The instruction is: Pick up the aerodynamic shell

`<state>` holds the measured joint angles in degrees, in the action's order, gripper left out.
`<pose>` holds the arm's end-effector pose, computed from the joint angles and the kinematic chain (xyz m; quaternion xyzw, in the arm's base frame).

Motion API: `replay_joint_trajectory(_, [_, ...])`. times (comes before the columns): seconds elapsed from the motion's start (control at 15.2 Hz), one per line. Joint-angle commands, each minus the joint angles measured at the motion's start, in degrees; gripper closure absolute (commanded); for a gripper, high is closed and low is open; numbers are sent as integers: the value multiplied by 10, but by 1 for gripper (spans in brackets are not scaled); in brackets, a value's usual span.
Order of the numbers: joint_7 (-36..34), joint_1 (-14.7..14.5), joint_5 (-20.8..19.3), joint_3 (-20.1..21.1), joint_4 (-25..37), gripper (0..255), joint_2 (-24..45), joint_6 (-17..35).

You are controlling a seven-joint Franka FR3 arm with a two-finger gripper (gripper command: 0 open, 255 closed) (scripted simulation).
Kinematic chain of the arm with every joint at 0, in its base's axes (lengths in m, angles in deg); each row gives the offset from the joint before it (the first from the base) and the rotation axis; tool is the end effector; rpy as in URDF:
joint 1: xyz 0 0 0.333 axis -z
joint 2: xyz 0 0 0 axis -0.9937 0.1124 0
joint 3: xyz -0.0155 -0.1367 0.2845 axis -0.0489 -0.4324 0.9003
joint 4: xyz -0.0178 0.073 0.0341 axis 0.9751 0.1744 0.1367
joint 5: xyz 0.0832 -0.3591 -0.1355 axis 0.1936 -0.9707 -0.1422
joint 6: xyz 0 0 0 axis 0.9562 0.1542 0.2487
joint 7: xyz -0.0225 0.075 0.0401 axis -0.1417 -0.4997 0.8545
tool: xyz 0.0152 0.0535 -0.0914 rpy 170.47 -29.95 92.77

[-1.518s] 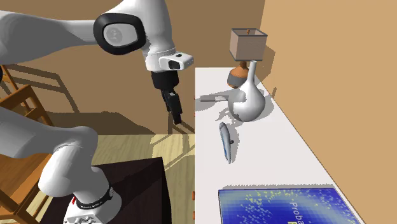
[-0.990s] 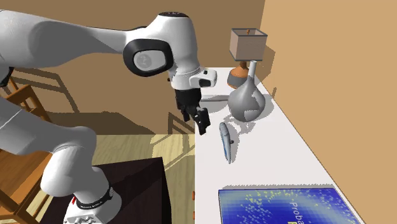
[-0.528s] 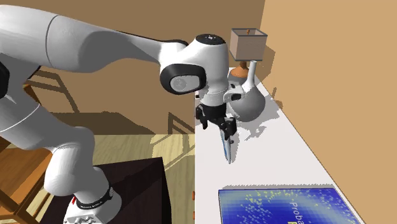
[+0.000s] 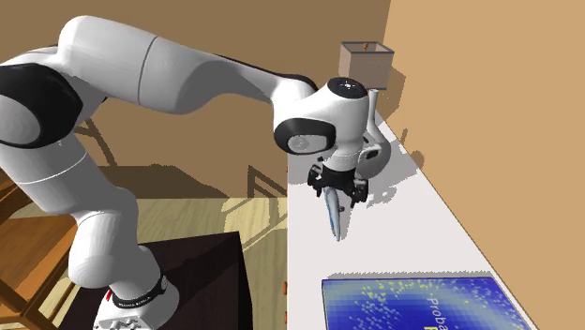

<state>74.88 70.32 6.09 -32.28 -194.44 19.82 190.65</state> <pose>0.5309 0.0009 0.4708 -0.8781 -0.4634 -0.0960 0.0708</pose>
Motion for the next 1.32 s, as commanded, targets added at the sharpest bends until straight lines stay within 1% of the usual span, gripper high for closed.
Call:
replay_joint_trajectory(0.0, [9, 0, 6, -1, -7, 0, 9, 14])
replay_joint_trajectory(0.2, [16, -1, 11, -1, -22, 0, 17, 36])
replay_joint_trajectory(0.33, [18, -1, 12, -1, -24, 0, 18, 40])
replay_joint_trajectory(0.4, [18, -1, 13, -1, -24, 255, 19, 40])
replay_joint_trajectory(0.99, [18, -1, 12, -1, -24, 255, 18, 40])
replay_joint_trajectory(1.25, [8, 0, 5, -1, -4, 255, 8, 11])
